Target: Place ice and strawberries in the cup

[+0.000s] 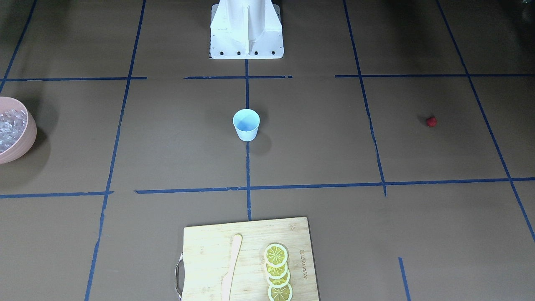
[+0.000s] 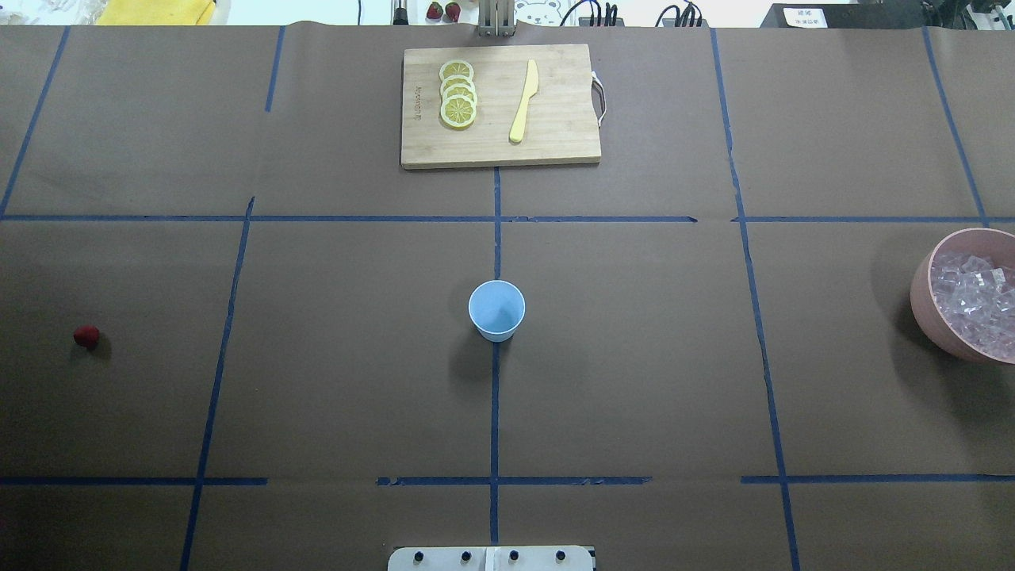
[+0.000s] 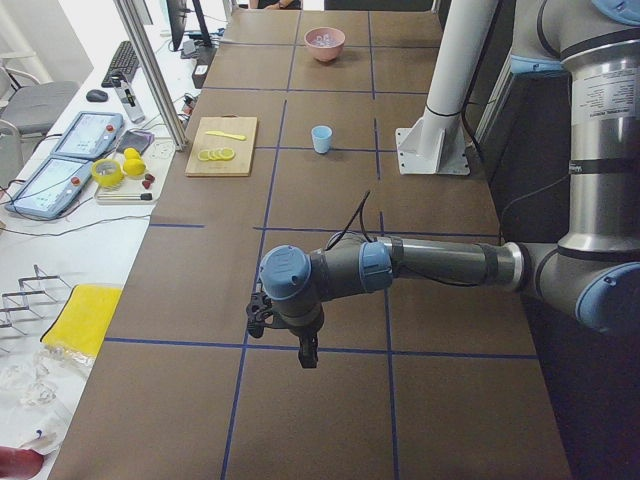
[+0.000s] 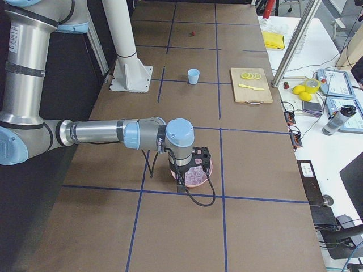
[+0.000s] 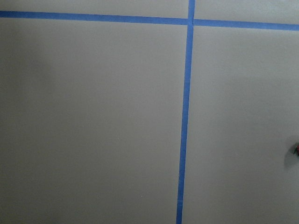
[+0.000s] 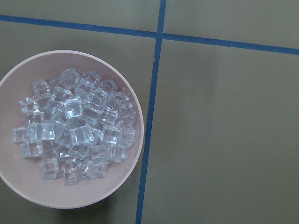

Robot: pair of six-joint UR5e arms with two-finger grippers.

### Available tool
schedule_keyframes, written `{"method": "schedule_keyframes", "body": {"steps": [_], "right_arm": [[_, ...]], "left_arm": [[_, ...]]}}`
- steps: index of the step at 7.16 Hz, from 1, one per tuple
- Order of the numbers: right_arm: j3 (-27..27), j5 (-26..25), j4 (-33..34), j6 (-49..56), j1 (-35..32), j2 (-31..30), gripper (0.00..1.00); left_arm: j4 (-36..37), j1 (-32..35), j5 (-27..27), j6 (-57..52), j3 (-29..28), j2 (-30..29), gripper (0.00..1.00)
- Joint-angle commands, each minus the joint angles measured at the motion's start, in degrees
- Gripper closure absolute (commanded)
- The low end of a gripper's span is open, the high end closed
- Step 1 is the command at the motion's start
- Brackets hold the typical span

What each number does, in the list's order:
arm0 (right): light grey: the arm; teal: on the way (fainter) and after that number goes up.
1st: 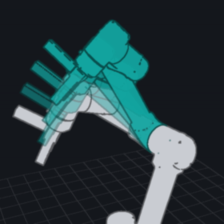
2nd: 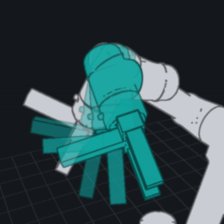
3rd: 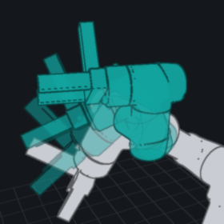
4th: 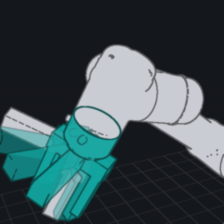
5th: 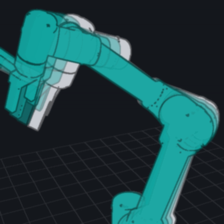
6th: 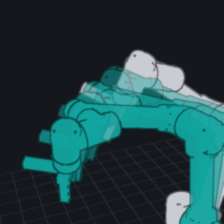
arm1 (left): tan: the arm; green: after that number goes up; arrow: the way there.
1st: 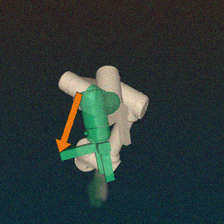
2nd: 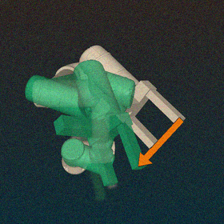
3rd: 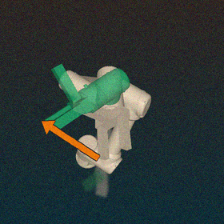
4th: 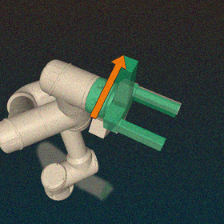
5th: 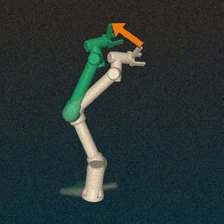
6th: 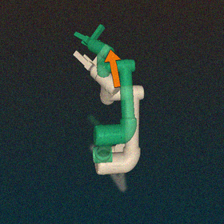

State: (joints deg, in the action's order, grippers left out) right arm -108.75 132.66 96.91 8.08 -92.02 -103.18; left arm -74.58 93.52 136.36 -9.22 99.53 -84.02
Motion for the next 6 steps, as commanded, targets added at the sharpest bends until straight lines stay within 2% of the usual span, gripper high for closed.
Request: {"method": "schedule_keyframes", "body": {"steps": [1, 6], "right_arm": [[-0.1, 0.1, 0.0, -0.1, 0.0, 0.0, 0.0], [-0.2, 0.7, -1.5, -0.1, 0.0, -0.6, 0.0]], "left_arm": [[0.1, -0.1, 0.0, 0.5, 0.2, -0.7, 0.0], [-0.1, -0.2, 0.2, -0.1, 0.1, 0.1, 0.0]]}}
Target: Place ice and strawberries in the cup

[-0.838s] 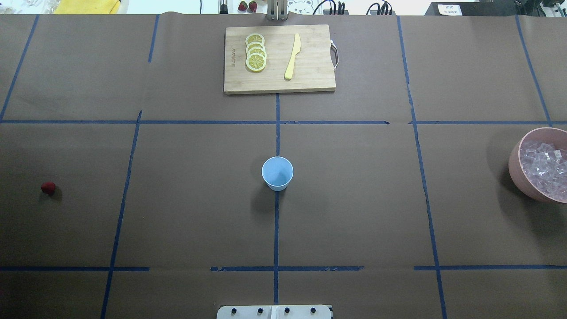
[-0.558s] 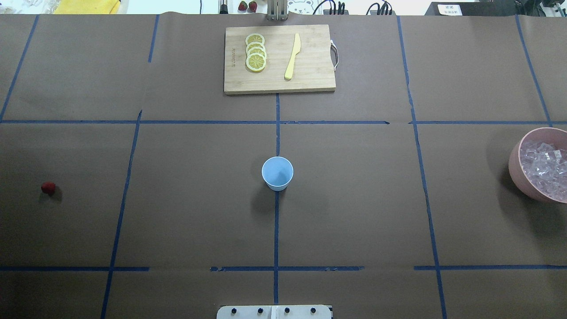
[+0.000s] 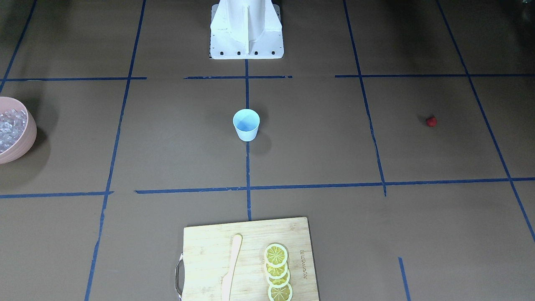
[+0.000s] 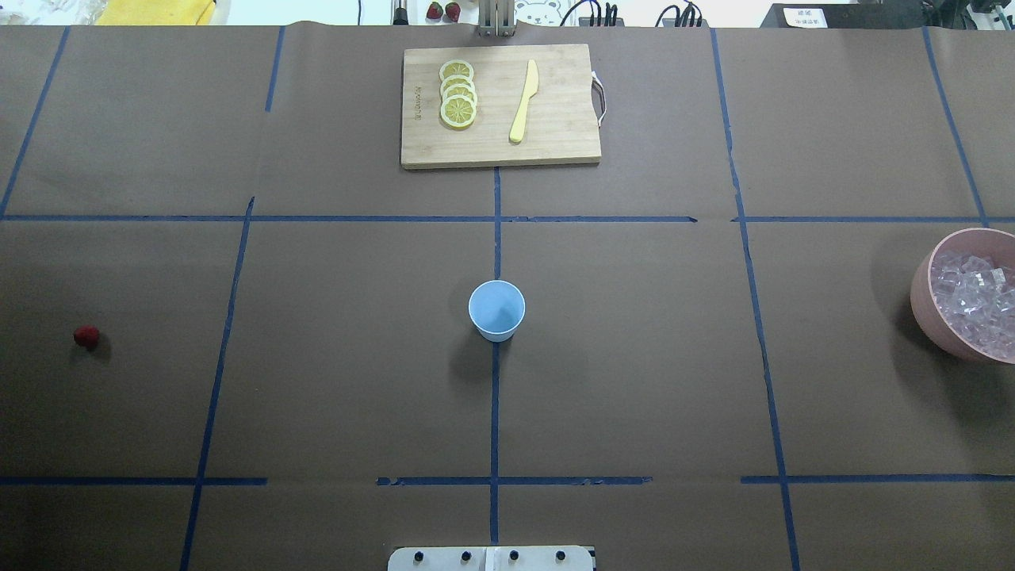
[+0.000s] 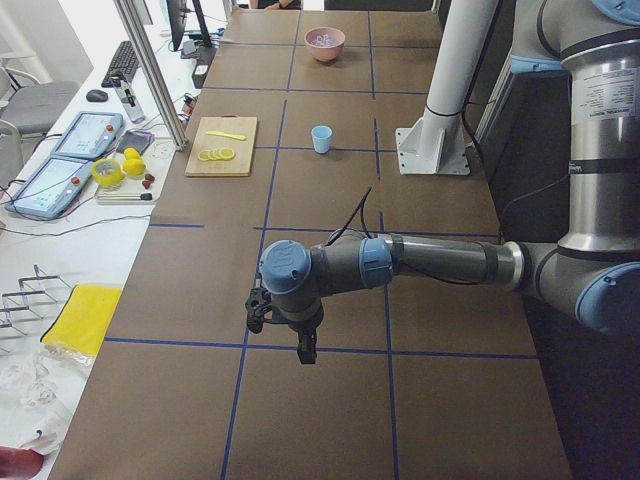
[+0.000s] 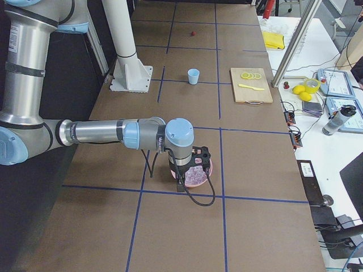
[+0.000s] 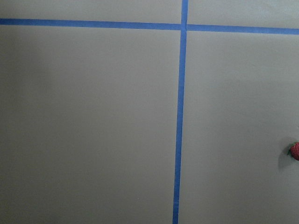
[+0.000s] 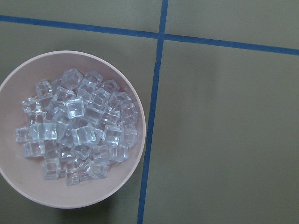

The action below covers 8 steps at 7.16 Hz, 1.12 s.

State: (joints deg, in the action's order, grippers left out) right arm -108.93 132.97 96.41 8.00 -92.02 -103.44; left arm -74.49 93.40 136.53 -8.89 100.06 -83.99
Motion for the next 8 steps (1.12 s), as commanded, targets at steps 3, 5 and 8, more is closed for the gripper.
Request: {"method": "schedule_keyframes", "body": {"steps": [3, 5, 8], "right_arm": [[-0.1, 0.7, -2.6, 0.0, 0.0, -0.6, 0.0], [-0.6, 1.9, -2.7, 0.3, 0.5, -0.7, 0.0], [-3.1, 4.0, -2.7, -10.7, 3.0, -0.7, 0.01]], "left_arm": [[-4.8, -0.1, 0.3, -0.2, 0.6, 3.0, 0.0], [-5.8, -0.1, 0.3, -0.2, 0.7, 4.0, 0.0], [-7.9, -0.1, 0.4, 0.1, 0.8, 4.0, 0.0]]}}
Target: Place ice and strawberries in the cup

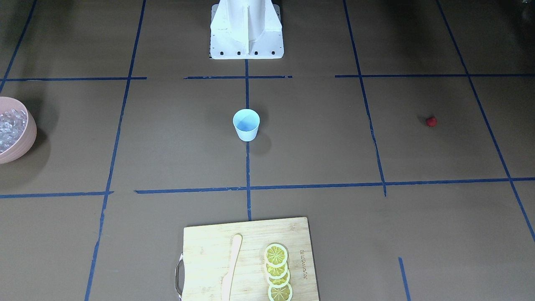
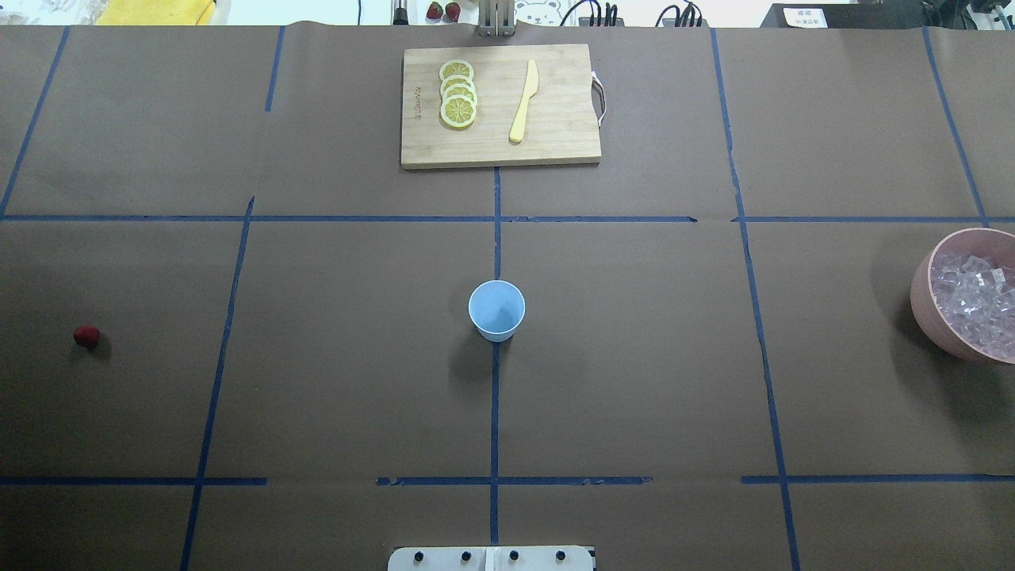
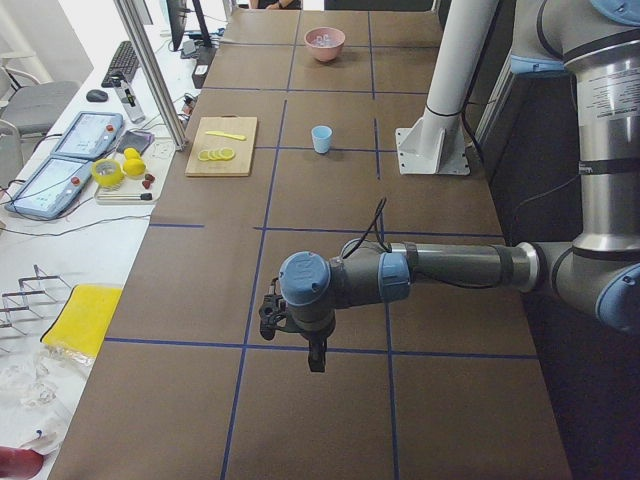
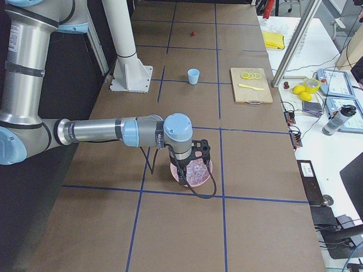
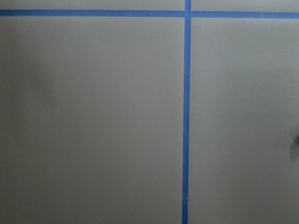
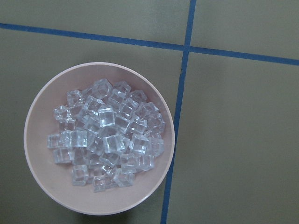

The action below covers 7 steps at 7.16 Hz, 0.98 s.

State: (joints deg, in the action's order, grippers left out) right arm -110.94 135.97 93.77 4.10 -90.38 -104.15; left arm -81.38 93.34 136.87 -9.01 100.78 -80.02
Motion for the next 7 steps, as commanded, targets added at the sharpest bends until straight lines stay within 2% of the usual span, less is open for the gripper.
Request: {"method": "schedule_keyframes", "body": {"steps": [1, 2, 4, 7], "right_arm": [[-4.3, 1.0, -0.2, -16.0, 4.9, 0.0, 0.02], [-5.9, 0.6, -2.4, -26.0, 8.5, 0.0, 0.04], [-5.6, -0.5, -10.3, -44.5, 14.0, 0.0, 0.05], [-4.3, -4.8, -14.6, -55.7, 18.7, -0.1, 0.06]], "left_arm": [[-1.1, -0.1, 0.1, 0.2, 0.0, 0.0, 0.0], [-1.2, -0.2, 0.1, 0.1, 0.0, 0.0, 0.0], [-1.2, -0.2, 0.1, 0.1, 0.1, 0.0, 0.0], [-1.2, -0.3, 0.1, 0.1, 0.2, 0.0, 0.0]]}}
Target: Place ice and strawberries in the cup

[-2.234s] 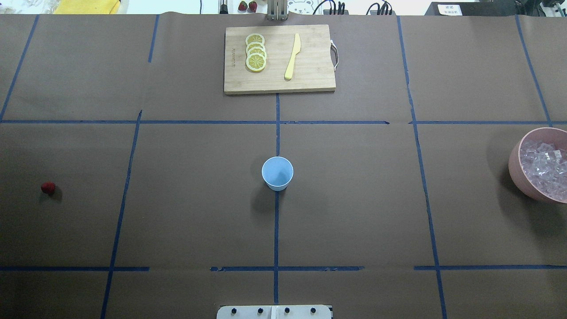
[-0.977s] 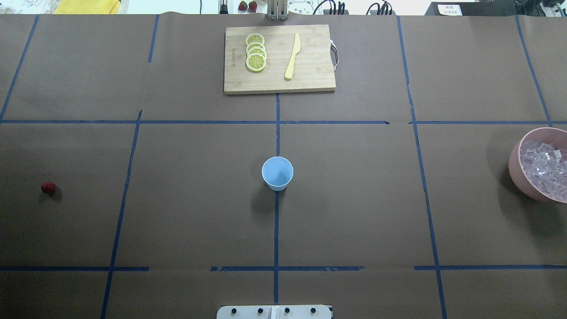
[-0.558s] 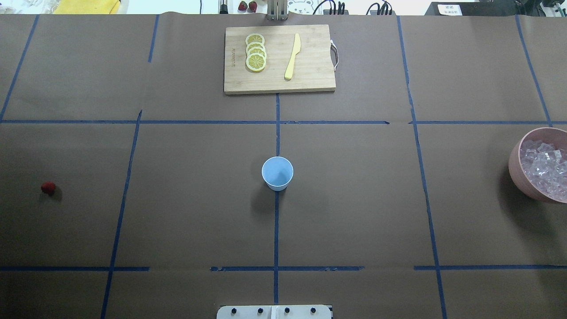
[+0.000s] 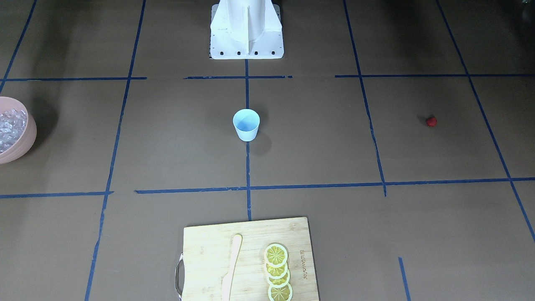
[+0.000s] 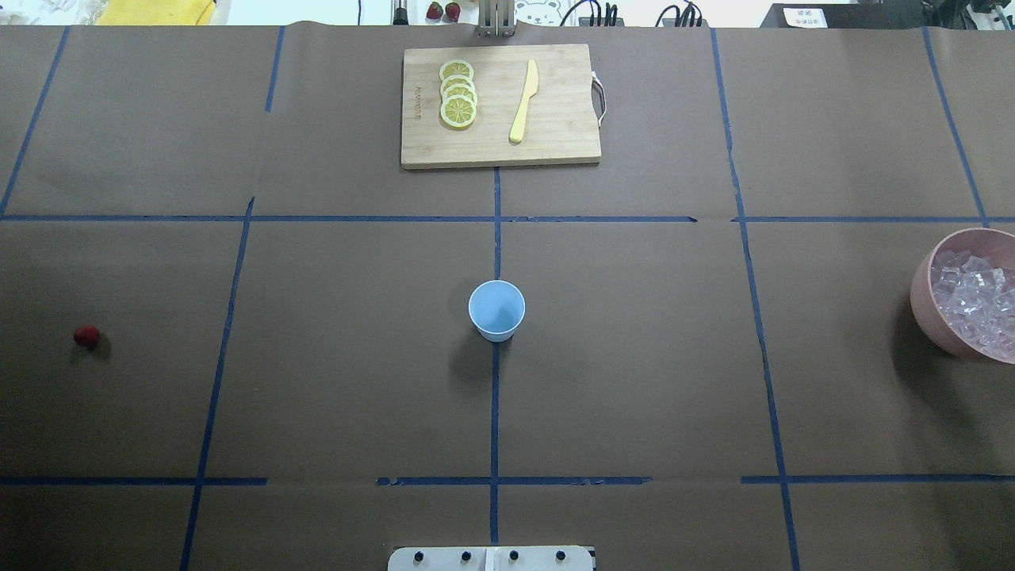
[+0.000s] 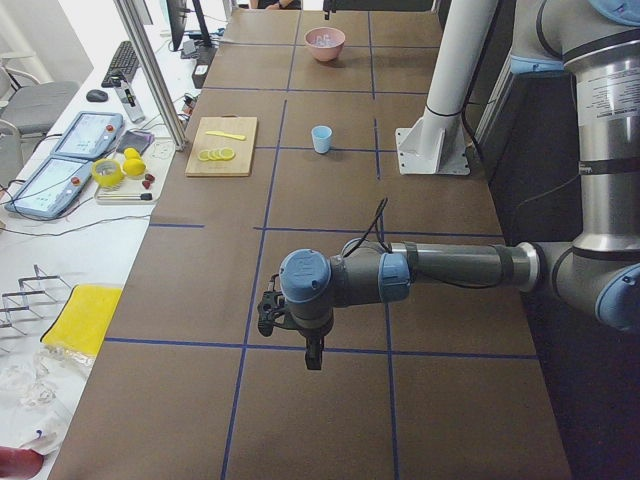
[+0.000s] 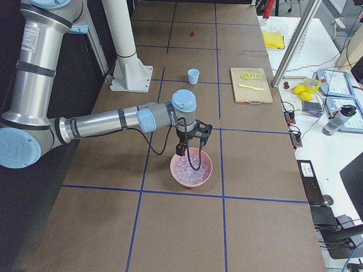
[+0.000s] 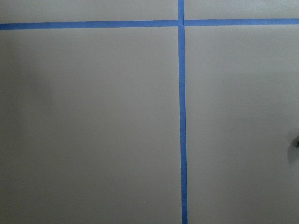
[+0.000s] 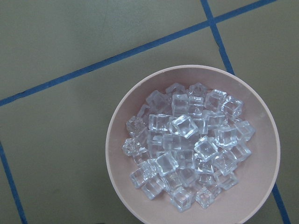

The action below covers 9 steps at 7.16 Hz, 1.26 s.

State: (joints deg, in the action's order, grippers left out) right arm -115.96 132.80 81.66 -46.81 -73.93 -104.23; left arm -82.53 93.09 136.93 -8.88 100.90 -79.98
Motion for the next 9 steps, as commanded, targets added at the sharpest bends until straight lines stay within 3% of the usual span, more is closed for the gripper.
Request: {"method": "schedule_keyframes", "body": {"steps": [1, 3, 9], "right_arm": [[2.4, -2.2, -6.0, -9.1, 4.1, 0.0, 0.07], [3.5, -4.0, -8.7, -14.3, 7.0, 0.1, 0.07], [8.0, -6.5, -10.2, -14.5, 10.2, 0.8, 0.09]], "left_arm": [[-0.1, 0.0, 0.0, 0.1, 0.3, 0.0, 0.0], [-0.1, 0.0, 0.0, 1.4, 1.0, -0.1, 0.0], [-1.9, -0.6, 0.0, 4.7, 1.5, -0.1, 0.0]]}}
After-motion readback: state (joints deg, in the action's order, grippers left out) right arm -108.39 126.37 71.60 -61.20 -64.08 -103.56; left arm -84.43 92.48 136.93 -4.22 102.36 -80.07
